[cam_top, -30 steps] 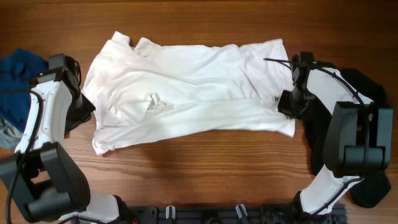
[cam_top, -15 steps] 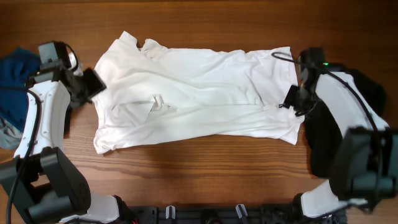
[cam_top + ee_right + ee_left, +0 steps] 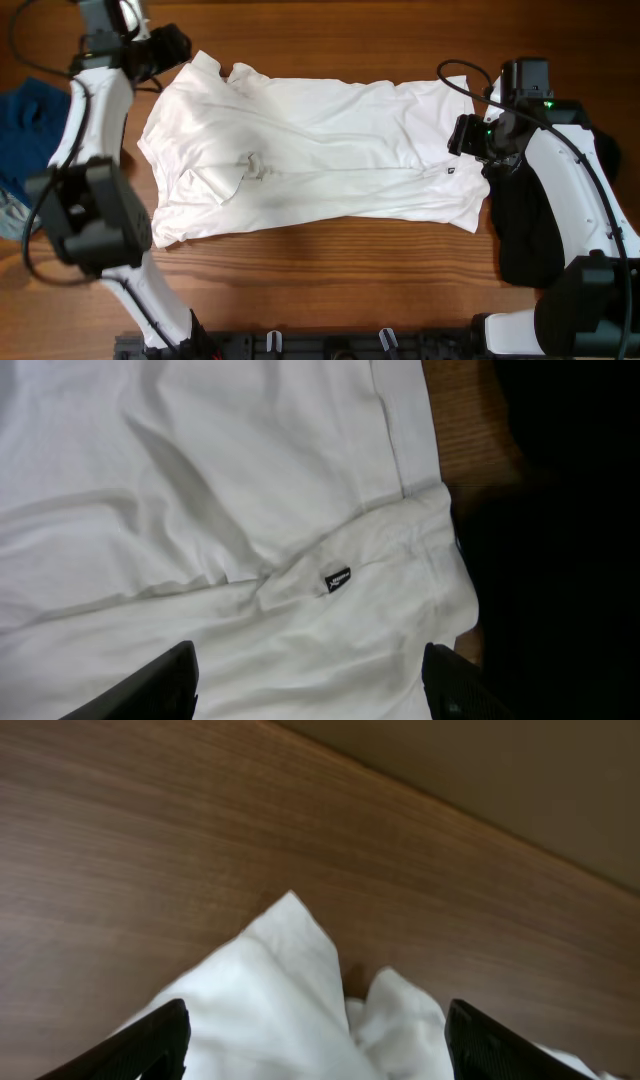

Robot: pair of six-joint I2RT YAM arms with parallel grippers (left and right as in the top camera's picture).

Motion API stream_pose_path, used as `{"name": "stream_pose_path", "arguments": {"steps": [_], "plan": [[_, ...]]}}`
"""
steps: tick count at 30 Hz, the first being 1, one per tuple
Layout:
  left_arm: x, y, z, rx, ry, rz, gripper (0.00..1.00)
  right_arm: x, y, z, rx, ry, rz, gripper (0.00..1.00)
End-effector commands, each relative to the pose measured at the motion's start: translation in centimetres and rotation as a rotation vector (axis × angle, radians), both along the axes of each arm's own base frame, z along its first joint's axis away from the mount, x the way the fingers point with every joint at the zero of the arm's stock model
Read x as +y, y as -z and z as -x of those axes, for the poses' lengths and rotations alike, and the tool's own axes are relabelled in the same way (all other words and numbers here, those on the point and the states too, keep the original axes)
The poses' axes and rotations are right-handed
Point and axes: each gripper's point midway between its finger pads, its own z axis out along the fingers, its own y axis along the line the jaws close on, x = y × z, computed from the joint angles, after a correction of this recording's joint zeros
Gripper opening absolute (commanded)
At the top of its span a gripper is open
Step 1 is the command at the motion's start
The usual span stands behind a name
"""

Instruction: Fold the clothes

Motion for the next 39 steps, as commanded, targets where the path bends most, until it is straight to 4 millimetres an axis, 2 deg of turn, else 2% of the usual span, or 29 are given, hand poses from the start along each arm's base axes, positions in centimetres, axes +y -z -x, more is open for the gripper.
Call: {"name": "stream_pose_path", "arguments": {"steps": [1,3,7,13,15,17,18,19,20,21,24,26,29,32,33,35,36,39], "plan": [[-1.0,3.5,-2.0,-0.006,0.044,-0.007,0.82,0.5,-0.9,-0.2,-0.025,-0.027,-0.018,0.72],[-1.0,5.7,-2.6,-0.003,0.044,-0.008,0.81,0.5,-0.9,-0.2,-0.021,-0.027,-0.018,0.72],[-0.3,8.3,-3.4,-0.001,0.023,-0.036,0.8,0.5,-0.9,0.0,-0.014,-0.025,-0.019,0.72],[0.0,11.0,-3.9,0.008,0.015,-0.044,0.8,0.5,-0.8,0.2,-0.007,-0.025,-0.019,0.72],[-0.2,11.9,-3.5,0.032,0.021,-0.033,0.77,0.5,-0.8,0.2,-0.006,-0.024,-0.019,0.72],[-0.8,12.6,-2.8,0.067,0.036,-0.014,0.63,0.5,-0.8,0.0,-0.013,-0.024,-0.019,0.72],[-1.1,13.0,-2.3,0.095,0.042,-0.007,0.47,0.5,-0.9,-0.2,-0.022,-0.024,-0.019,0.72],[-1.2,13.3,-1.9,0.115,0.044,-0.004,0.22,0.5,-1.0,-0.5,-0.037,-0.024,-0.018,0.71],[-1.3,13.5,-1.5,0.135,0.044,0.0,0.04,0.5,-1.1,-0.9,-0.054,-0.024,-0.017,0.69],[-1.6,13.7,-1.1,0.151,0.054,0.015,0.04,0.4,-1.3,-1.5,-0.078,-0.025,-0.016,0.68],[-1.6,13.4,-0.4,0.18,0.038,0.09,0.04,0.5,-1.7,-2.9,-0.135,-0.028,-0.019,0.68],[-1.6,12.0,-0.4,0.175,0.014,0.179,0.04,0.8,-2.1,-3.9,-0.145,-0.042,-0.035,0.7],[-1.6,8.8,-0.5,0.136,0.014,0.313,0.04,0.7,-2.8,-6.2,-0.147,-0.086,-0.019,0.72],[-2.0,5.4,-0.4,0.093,0.048,0.42,0.04,0.2,-2.9,-10.4,-0.164,-0.103,0.011,0.76],[-2.3,4.7,-0.3,0.086,0.065,0.439,0.04,-0.1,-2.6,-12.4,-0.183,-0.096,0.028,0.76],[-2.5,4.6,0.2,0.106,0.066,0.45,0.04,-0.8,-1.4,-15.6,-0.219,-0.083,0.052,0.76],[-2.6,4.8,0.5,0.122,0.064,0.454,0.04,-0.9,-0.8,-16.4,-0.225,-0.079,0.052,0.77],[-2.8,5.4,1.5,0.178,0.052,0.469,0.04,-2.1,2.9,-18.7,-0.214,-0.018,0.066,0.76]]}}
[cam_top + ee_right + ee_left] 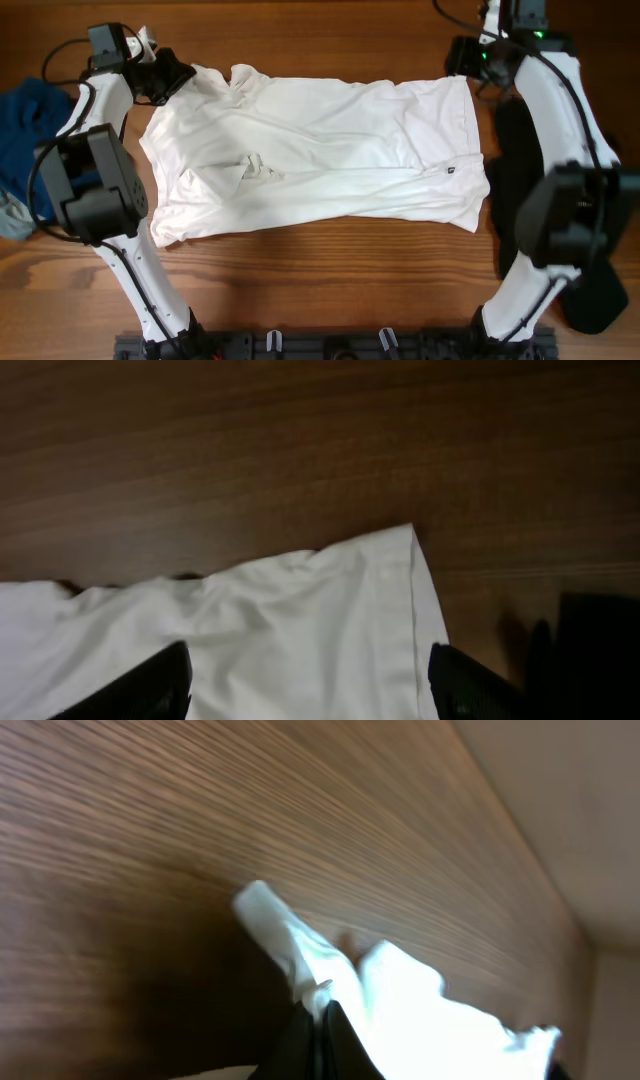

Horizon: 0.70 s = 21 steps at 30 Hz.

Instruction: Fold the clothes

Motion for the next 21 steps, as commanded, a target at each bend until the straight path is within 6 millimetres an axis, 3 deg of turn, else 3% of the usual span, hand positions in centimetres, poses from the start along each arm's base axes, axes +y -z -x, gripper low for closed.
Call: {"name": "stream_pose_path", "arguments": {"steps": [1,8,12,15,17,18,21], "plan": [[-1.4,-1.5,0.9,0.019,0.025,0.061,0.04,-1.9,4.6,-1.8,0.041,0.075,0.032,0.77],[-1.5,-1.3,1.3,0.039,0.028,0.063,0.04,-3.0,8.4,-4.1,0.01,0.105,0.046,0.77],[-1.4,-1.0,1.5,0.055,0.02,0.054,0.04,-2.9,10.9,-3.6,0.058,0.113,0.038,0.71],[-1.4,-1.0,1.5,0.059,0.02,0.056,0.04,-2.8,12.5,-3.1,0.095,0.111,0.035,0.51],[-1.4,-1.0,1.6,0.063,0.02,0.057,0.04,-2.8,12.9,-2.9,0.108,0.111,0.036,0.25],[-1.5,-0.9,1.6,0.065,0.02,0.057,0.04,-2.9,12.9,-2.8,0.112,0.114,0.038,0.06],[-1.5,-1.8,1.7,0.048,0.031,0.09,0.04,-3.6,11.8,-2.6,0.111,0.184,0.012,0.04]]}}
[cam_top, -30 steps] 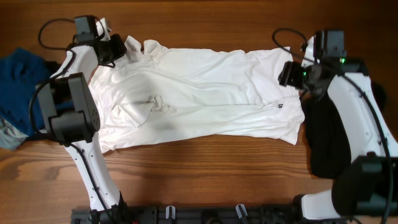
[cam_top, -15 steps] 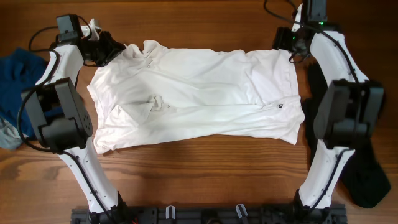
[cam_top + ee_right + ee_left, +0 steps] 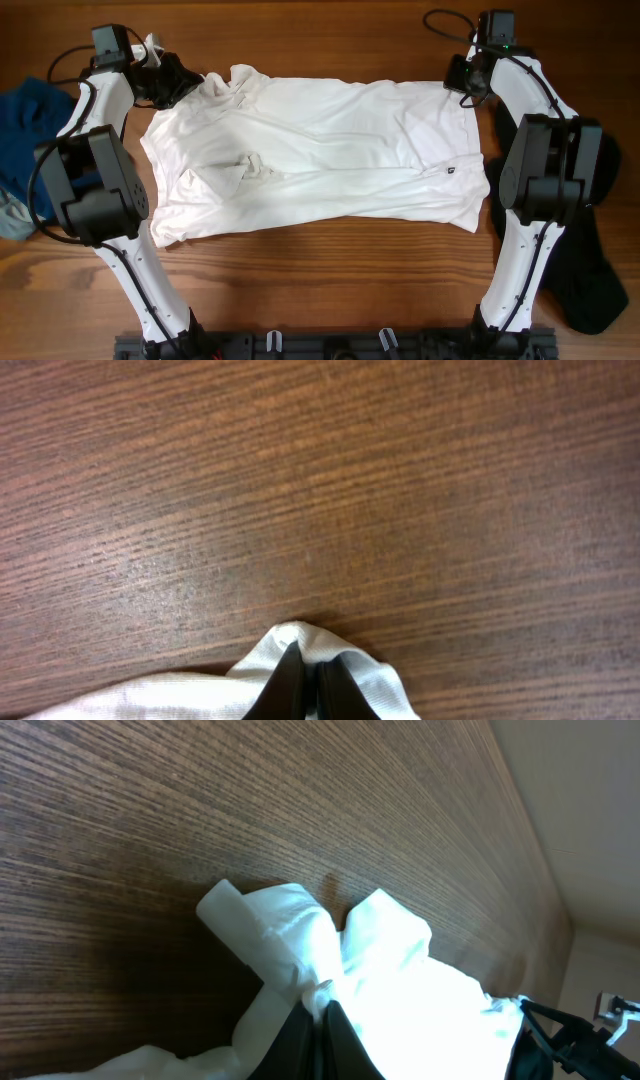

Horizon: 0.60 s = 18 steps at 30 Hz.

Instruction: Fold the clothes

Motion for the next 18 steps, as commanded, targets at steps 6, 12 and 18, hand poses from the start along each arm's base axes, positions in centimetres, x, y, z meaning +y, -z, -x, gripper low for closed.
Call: {"name": "stream_pose_path", "arguments": {"steps": [6,12,18], "plan": [[0.6,-8.8,1.1,-0.139,0.039,0.164,0.04,-3.7,-7.6,1.4,-0.049,0.139,-0.012,0.04],[0.8,-11.4,7.9,-0.004,0.094,0.152,0.04,-3.9,-12.9,9.2,0.116,0.108,0.004,0.04],[5.8,-7.8,14.7,0.298,0.018,0.0,0.04,-5.9,-12.8,16.3,0.373,0.149,0.14,0.04]]}}
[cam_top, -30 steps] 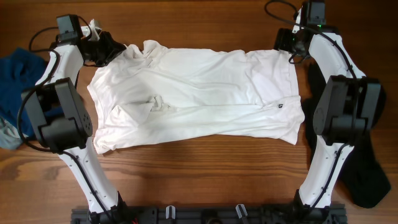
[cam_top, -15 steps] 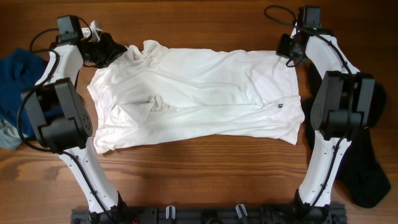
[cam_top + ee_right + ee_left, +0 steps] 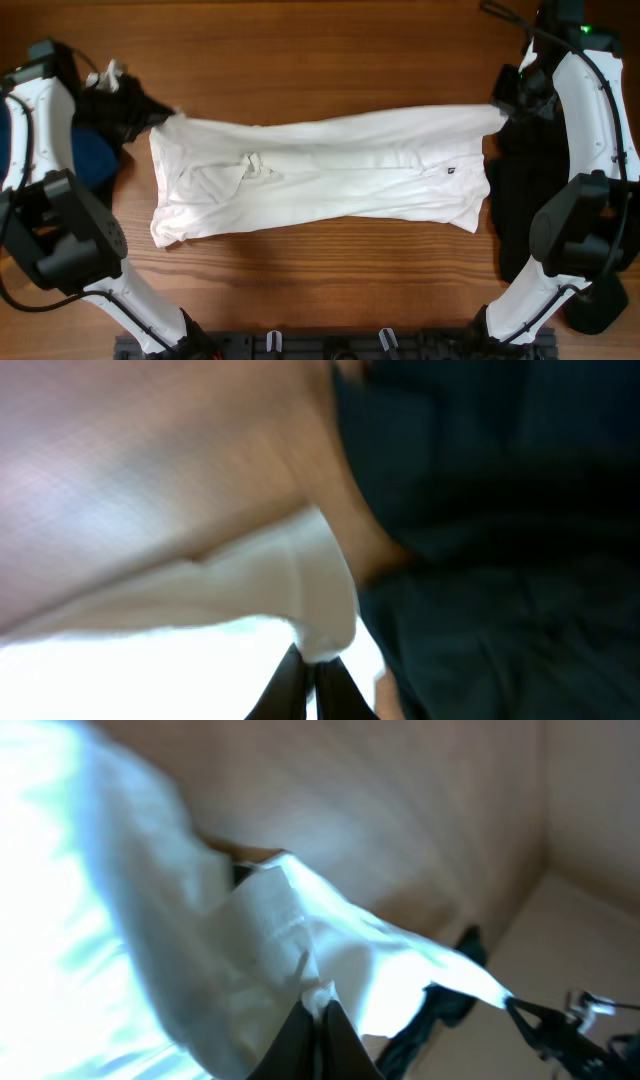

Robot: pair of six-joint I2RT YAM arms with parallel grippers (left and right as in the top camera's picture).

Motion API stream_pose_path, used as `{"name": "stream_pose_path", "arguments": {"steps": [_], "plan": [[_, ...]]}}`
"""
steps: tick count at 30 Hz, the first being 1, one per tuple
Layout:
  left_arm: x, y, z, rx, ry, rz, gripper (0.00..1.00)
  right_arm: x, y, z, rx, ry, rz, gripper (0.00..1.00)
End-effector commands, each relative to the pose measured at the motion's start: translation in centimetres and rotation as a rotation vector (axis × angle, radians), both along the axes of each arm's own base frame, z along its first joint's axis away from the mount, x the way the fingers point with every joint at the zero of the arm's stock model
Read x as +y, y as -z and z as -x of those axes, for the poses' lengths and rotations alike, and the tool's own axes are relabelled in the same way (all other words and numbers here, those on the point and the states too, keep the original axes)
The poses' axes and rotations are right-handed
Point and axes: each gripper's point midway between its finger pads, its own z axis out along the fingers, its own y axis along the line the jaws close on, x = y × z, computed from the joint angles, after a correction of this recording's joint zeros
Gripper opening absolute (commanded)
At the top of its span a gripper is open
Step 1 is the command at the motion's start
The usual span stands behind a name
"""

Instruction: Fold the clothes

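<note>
A white shirt point(image 3: 320, 165) lies across the wooden table point(image 3: 320, 50). Its far edge is lifted and stretched taut between both grippers. My left gripper point(image 3: 160, 116) is shut on the far left corner, seen up close as bunched white cloth point(image 3: 300, 950) above the closed left gripper point(image 3: 320, 1008). At the other end, my right gripper point(image 3: 500, 106) is shut on the far right hem corner; in its wrist view the right gripper point(image 3: 313, 660) pinches that white fold point(image 3: 320, 610). The shirt's near half rests flat, a small black label point(image 3: 451, 170) showing.
A blue garment point(image 3: 88, 150) lies at the left edge, partly behind my left arm. A black garment point(image 3: 520, 220) covers the table's right side beside the shirt and fills the right wrist view point(image 3: 480, 510).
Both grippers, shut on the far corners at the table's surface, now hold those corners lifted, farther apart and nearer the front. The far edge is pulled taut over the shirt's middle.
First my left gripper was open at the far left corner and my right was open over the right hem. Then the left was shut on its corner while the right stood open at the far right corner. Both were then shut, and now hold the edge raised.
</note>
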Motion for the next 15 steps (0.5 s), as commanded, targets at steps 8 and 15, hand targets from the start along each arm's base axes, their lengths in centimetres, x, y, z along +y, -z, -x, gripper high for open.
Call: {"name": "stream_pose_path", "arguments": {"steps": [8,15], "plan": [[3.9,1.7,4.5,0.127,0.006,-0.105,0.04,-1.7,0.4,5.3,0.222,-0.103,0.092,0.04],[4.4,2.9,8.0,0.298,0.028,-0.17,0.26,-1.4,0.3,7.2,0.302,-0.126,0.074,0.29]]}}
